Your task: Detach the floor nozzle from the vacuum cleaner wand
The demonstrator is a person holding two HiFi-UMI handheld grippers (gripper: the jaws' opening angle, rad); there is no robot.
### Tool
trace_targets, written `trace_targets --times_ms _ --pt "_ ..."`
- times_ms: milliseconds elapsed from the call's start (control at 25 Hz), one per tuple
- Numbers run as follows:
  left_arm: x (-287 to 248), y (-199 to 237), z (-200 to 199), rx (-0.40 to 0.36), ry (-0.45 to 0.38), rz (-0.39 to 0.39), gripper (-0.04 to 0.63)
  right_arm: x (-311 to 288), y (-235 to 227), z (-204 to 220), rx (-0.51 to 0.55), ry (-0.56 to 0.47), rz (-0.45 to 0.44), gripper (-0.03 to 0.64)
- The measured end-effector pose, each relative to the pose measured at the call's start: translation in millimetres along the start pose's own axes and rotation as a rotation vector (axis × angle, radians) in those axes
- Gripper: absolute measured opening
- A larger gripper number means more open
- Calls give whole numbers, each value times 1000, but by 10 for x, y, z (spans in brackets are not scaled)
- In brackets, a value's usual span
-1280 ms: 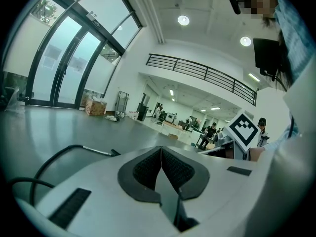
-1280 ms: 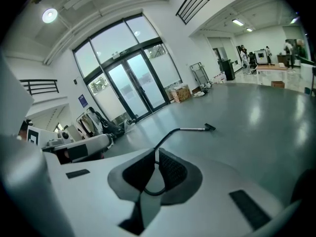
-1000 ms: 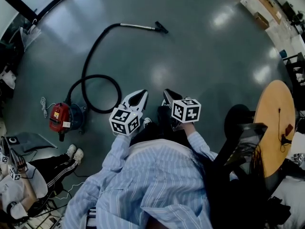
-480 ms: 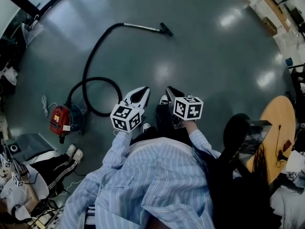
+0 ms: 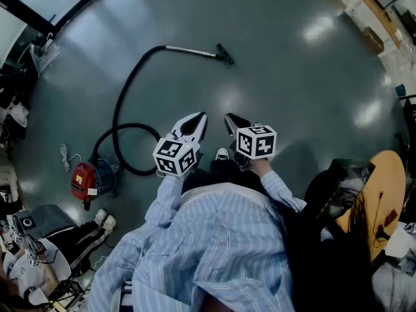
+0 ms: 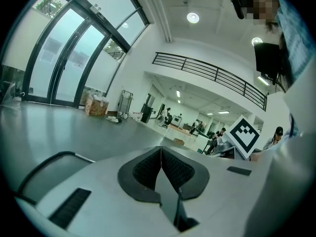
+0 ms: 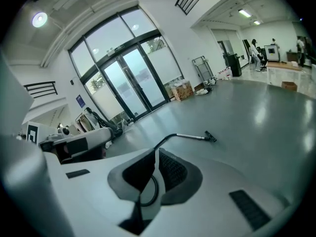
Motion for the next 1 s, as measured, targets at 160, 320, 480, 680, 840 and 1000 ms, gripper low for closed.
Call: trace_targets --times_ms 160,320,480,680,840,1000 --pt "-338 -44 18 -17 31 8 6 -96 -330 -181 -24 -12 9 29" --pt "-481 4 18 -33 61 1 6 -173 -447 -237 -53 -13 2 29" --pt "-617 166 11 -32 75 -6 8 -340 -554 -243 -77 -1 9 29" --pt "-955 484 -15 -16 102 5 6 -615 -748 -365 -95 12 38 29" --pt "-1392 898 -166 -9 113 32 8 -1025 -977 -609 -118 4 86 29" --pt "-1876 1401 -402 -14 129 50 8 -1525 -1131 -934 -137 -2 123 29"
Point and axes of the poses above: the fingertips, and each gripper's own axes: x backward along the fingers, y to its left, z out of its underside, the point moved 2 cm from there along x, backward along the fingers, and after that the axes turned 13 degrees about -y, right-handed, at the moved point
